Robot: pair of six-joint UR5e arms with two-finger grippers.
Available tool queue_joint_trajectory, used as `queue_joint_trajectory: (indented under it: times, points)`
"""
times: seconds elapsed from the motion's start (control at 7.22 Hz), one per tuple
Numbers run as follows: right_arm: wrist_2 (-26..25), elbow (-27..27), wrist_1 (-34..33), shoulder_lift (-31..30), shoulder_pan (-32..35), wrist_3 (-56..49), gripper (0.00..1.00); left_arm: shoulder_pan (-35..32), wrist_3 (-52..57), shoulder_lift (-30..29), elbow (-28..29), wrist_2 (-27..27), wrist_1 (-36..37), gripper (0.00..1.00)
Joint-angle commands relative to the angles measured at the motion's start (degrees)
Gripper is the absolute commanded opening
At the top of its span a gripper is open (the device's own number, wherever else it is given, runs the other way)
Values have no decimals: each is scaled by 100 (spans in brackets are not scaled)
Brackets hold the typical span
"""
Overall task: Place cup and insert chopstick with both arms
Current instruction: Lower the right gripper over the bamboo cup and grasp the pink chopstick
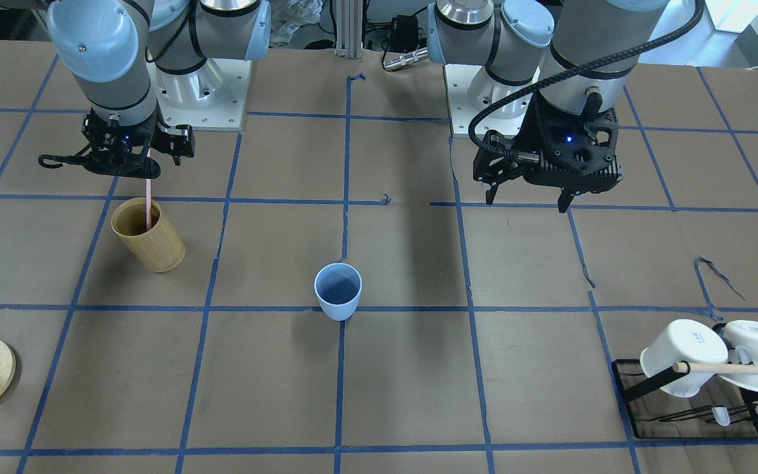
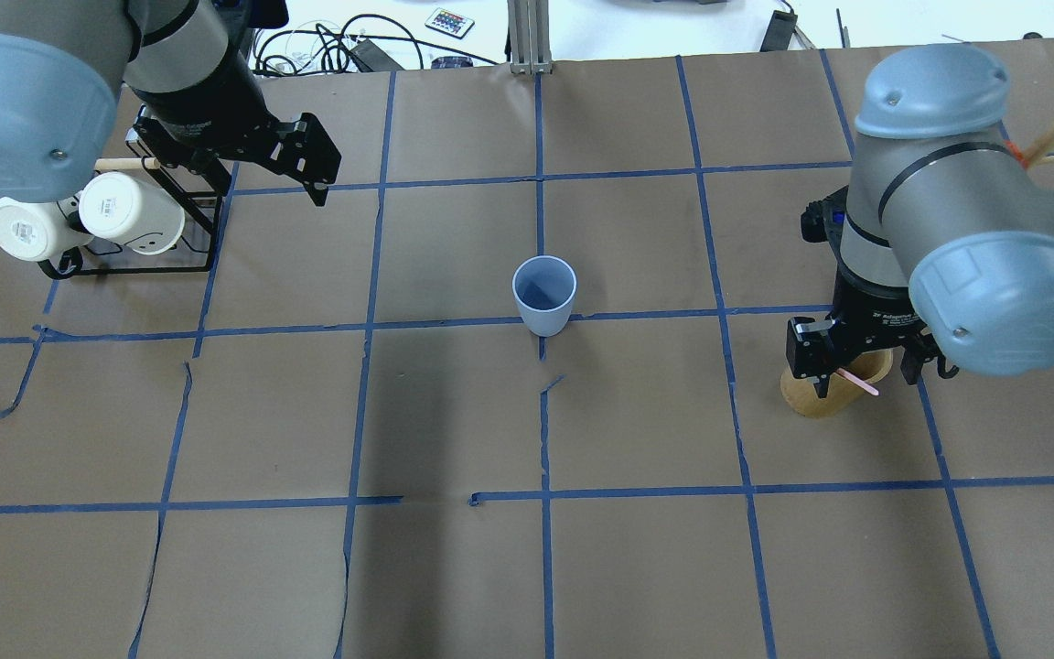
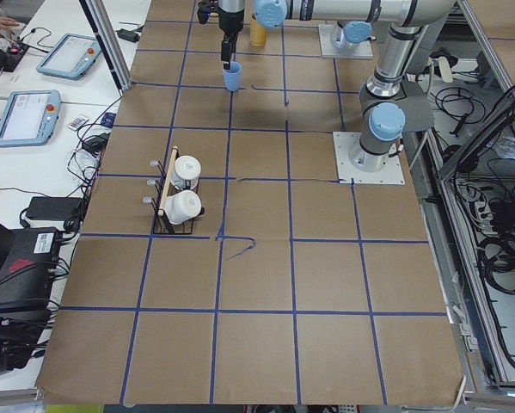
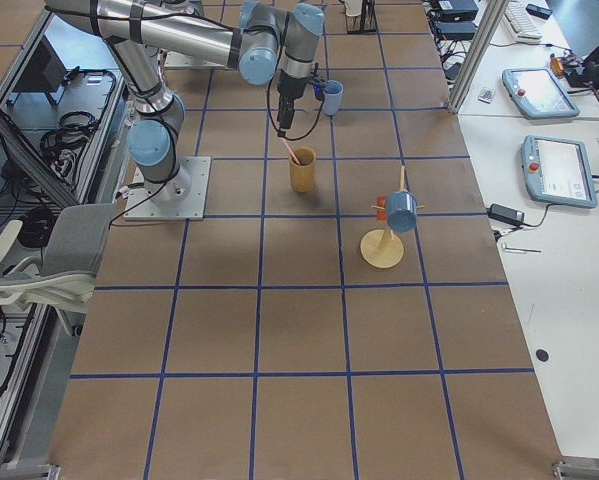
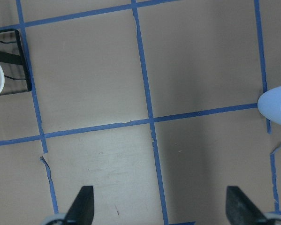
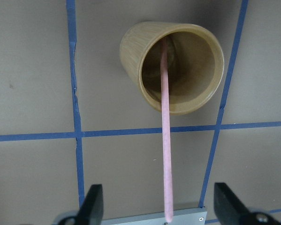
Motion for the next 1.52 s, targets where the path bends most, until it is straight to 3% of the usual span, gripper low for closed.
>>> queue_joint_trajectory:
  times: [0.0, 0.28, 0.42, 0.97, 1.11, 1.38]
  points:
    - [-20, 25, -9, -3, 2, -16, 46, -5, -11, 2, -25, 5, 9, 100]
    - [-326, 8, -35, -3, 2, -51, 9, -5, -11, -7, -16, -4, 9, 100]
    - [-345, 8, -26, -3, 2, -51, 0, -5, -20, -7, -16, -4, 9, 100]
    - [-319, -80, 9, -12, 10, -34, 0, -22, -20, -25, -17, 5, 35, 100]
    - [-266, -350, 79, -12, 36, -33, 0, -31, -20, -25, 10, 31, 35, 100]
    - [-222, -1418, 1346, -12, 46, -25, 0, -14, -11, -33, 19, 40, 44, 100]
